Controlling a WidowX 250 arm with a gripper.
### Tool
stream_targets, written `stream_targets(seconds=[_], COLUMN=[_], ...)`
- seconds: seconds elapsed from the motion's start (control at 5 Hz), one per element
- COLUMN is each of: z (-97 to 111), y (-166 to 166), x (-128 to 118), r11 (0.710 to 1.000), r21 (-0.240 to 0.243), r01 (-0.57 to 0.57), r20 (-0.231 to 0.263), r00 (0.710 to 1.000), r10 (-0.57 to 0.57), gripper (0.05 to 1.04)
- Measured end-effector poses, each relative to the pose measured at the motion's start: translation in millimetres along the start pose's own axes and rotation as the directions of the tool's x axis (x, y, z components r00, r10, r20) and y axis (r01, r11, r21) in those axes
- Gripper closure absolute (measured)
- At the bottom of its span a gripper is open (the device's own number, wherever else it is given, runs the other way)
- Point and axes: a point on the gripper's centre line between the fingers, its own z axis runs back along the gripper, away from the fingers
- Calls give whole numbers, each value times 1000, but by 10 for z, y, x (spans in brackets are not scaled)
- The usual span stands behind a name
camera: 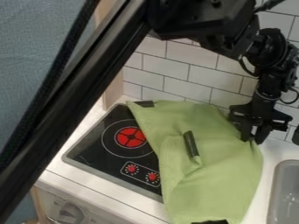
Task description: Fold the cloth from top right to bottom left
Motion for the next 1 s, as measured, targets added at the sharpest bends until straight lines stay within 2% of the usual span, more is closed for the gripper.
stream_targets(seconds=[0.2,0.4,0.6,1.0], z=[5,62,154,469], y=[19,39,100,242], x=[-50,-122,-162,-241], r11=[1000,1000,999,997], r21=[-4,-23,-42,-64], r01=[1,-6,-13,-37], r20=[-5,-11,-11,35], r00=[1000,1000,1000,999], r10=[-1,6,13,39], gripper=[971,1029,1034,1034])
